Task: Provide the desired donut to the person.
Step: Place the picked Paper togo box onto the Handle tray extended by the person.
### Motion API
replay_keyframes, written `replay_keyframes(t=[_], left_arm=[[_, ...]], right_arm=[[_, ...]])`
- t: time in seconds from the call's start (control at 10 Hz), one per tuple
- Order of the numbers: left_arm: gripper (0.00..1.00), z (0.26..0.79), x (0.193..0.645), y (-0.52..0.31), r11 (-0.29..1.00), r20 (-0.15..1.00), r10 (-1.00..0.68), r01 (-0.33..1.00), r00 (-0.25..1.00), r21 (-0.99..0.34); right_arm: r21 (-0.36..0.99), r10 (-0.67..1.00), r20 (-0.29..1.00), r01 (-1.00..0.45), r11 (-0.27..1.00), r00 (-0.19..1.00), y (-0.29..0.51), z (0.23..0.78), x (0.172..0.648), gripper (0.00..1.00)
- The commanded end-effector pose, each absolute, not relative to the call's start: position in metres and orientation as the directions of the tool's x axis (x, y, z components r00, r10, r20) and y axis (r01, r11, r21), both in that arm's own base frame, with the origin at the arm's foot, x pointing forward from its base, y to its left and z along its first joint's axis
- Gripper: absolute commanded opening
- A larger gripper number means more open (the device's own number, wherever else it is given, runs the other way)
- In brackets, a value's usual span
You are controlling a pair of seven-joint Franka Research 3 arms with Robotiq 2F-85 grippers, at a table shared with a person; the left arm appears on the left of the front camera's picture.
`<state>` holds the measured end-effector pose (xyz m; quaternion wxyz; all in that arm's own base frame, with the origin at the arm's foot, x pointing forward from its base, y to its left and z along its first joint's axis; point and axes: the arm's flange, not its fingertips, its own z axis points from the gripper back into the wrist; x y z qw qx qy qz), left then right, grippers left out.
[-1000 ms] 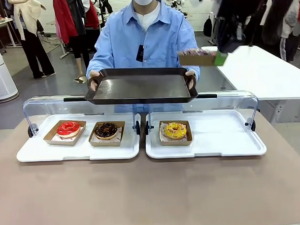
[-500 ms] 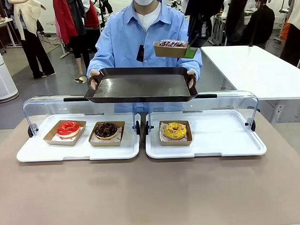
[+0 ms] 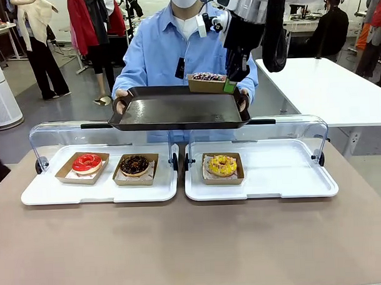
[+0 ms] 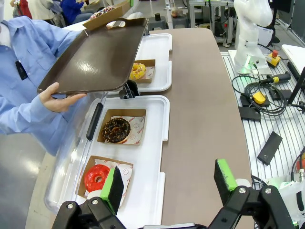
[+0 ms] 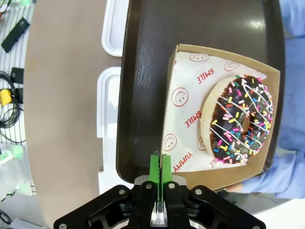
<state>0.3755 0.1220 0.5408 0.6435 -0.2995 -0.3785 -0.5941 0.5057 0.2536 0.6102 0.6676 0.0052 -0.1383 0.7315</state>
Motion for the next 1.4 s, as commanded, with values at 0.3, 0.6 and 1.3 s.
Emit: replay_keyframes(t=[0.3, 0.6, 1.3], left_arm=[[1.0, 0.542, 0.376, 0.123, 0.11, 0.855, -0.519, 0.991, -0.013, 0.082], [1.0, 0.542, 0.376, 0.123, 0.11, 0.855, -0.519, 0.991, -0.013, 0.082], [1.0, 0.542, 0.376, 0.123, 0.11, 0.855, -0.519, 0.991, -0.013, 0.082]], right_arm=[[-0.14, 0.975, 0.179, -0.985, -0.104, -0.129, 0.24, 0.575, 0.505, 0.02], [-0.11, 0.983, 0.142, -0.989, -0.1, -0.115, 0.236, 0.556, 0.507, 0.02], [-0.11, 0.986, 0.109, -0.987, -0.117, -0.129, 0.239, 0.546, 0.51, 0.65]])
